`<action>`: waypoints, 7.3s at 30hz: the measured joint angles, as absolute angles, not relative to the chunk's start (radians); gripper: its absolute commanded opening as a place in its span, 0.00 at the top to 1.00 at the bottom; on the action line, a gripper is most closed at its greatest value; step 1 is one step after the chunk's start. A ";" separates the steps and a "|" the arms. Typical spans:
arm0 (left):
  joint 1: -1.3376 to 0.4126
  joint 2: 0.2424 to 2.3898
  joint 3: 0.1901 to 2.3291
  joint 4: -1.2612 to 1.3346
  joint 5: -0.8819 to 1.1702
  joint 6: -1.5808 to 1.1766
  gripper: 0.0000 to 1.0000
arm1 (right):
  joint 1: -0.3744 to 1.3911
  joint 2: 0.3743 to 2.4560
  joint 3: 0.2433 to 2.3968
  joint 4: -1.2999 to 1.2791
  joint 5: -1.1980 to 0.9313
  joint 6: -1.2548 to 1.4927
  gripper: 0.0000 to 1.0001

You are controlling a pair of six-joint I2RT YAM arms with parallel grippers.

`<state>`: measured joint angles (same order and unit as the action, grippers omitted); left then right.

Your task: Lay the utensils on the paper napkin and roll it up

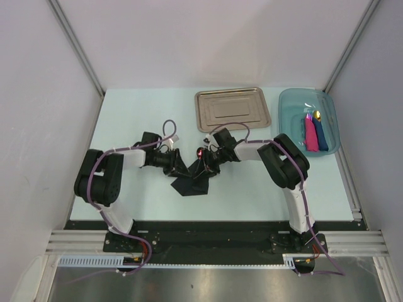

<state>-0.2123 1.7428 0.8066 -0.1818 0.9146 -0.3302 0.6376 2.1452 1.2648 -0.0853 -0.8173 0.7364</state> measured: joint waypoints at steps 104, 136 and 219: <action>-0.181 1.613 0.717 -0.211 0.706 -0.356 0.42 | 0.703 2.130 1.431 -0.388 -0.571 0.364 0.91; -0.194 1.802 0.749 -0.044 1.015 -0.385 0.31 | 0.695 2.145 1.436 -0.384 -0.599 0.364 0.93; -0.319 1.795 0.853 -0.222 0.836 -0.383 1.00 | 0.612 2.158 1.386 -0.218 -0.658 0.465 1.00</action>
<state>-0.3187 1.7947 0.8528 -0.2218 0.8356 -0.3828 0.6117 2.1582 1.3861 -0.2180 -0.6579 0.4648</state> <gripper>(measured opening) 0.006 0.019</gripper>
